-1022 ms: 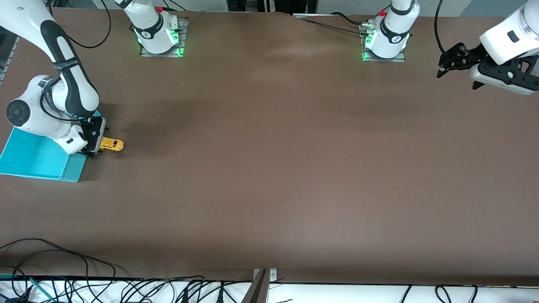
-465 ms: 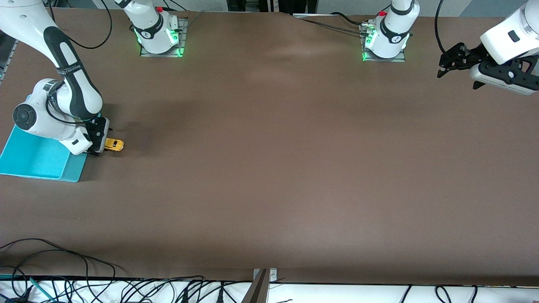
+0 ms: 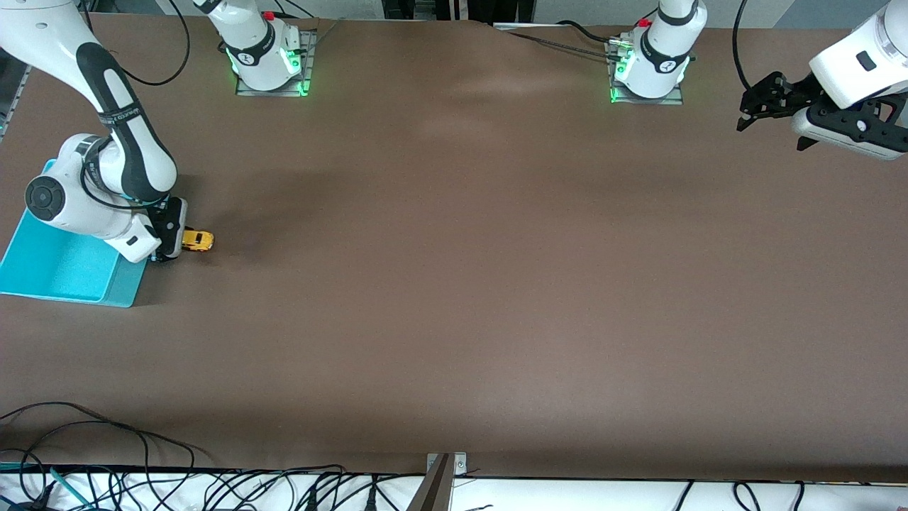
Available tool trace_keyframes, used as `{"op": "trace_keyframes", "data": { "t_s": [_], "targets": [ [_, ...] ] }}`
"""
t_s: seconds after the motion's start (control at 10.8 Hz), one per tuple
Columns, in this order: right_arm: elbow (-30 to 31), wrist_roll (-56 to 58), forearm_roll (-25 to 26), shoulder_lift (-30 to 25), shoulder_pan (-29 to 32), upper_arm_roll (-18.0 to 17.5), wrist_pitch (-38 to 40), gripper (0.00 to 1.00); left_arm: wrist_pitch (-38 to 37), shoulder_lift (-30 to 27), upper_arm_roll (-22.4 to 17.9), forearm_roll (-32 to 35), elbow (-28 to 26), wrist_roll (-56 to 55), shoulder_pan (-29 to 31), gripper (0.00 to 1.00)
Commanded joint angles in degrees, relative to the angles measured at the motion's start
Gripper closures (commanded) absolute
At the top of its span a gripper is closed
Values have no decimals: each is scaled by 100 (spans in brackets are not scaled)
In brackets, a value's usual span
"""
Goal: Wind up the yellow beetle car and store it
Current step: 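Lift the car with the right gripper over the cyan box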
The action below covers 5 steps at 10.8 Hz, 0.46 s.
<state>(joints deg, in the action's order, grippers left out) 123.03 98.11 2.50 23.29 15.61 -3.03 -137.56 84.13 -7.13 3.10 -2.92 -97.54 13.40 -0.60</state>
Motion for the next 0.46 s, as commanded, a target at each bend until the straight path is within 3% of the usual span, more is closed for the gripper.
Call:
{"op": "trace_keyframes", "data": {
  "t_s": [0.0, 0.37],
  "targets": [
    [-287, 226, -74, -289, 74, -198, 675, 100, -81, -61, 7, 143, 42, -83, -11, 0],
    [-737, 261, -65, -754, 74, -356, 1687, 100, -81, -61, 7, 143, 42, -83, -2, 0]
  ]
}}
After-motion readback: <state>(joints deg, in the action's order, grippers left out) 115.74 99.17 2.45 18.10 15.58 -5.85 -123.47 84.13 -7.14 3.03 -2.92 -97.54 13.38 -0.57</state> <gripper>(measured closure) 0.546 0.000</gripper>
